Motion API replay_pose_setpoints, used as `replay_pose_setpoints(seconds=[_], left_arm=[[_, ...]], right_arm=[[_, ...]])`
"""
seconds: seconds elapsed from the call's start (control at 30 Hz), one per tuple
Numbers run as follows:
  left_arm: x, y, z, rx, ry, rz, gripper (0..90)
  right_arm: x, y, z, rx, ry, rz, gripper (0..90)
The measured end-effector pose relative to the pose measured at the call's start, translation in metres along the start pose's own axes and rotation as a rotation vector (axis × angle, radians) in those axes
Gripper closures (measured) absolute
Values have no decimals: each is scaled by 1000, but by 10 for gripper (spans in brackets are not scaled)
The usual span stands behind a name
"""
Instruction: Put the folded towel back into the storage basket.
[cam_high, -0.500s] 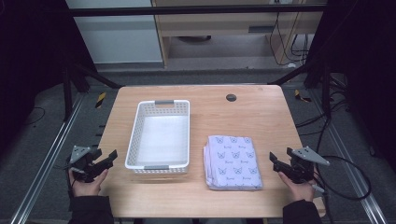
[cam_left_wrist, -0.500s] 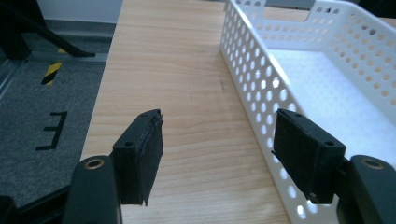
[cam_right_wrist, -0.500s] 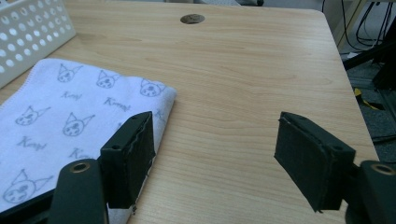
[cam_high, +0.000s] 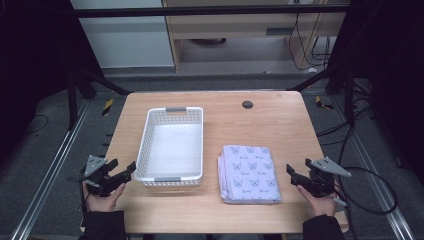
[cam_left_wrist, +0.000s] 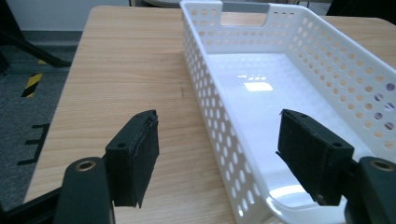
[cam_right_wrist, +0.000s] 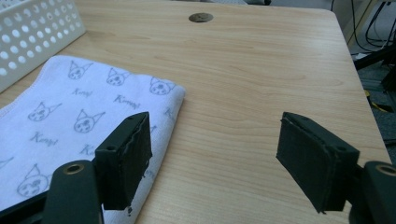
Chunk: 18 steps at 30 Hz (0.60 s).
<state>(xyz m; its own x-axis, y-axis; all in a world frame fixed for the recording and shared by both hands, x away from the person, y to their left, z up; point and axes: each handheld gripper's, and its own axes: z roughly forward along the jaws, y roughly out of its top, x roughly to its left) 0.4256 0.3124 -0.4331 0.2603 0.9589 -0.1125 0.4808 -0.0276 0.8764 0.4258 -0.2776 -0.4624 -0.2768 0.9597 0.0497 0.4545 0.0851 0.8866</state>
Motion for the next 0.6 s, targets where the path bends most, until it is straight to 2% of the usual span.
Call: replay_pose_setpoints(seconds=[0.27, 0.6], left_arm=[[-19, 3, -1, -11, -34, 50, 273], [-41, 6, 1, -10, -83, 87, 273]], right_arm=[[3, 1, 1, 10, 28, -7, 285], [7, 7, 1, 4, 67, -1, 302]])
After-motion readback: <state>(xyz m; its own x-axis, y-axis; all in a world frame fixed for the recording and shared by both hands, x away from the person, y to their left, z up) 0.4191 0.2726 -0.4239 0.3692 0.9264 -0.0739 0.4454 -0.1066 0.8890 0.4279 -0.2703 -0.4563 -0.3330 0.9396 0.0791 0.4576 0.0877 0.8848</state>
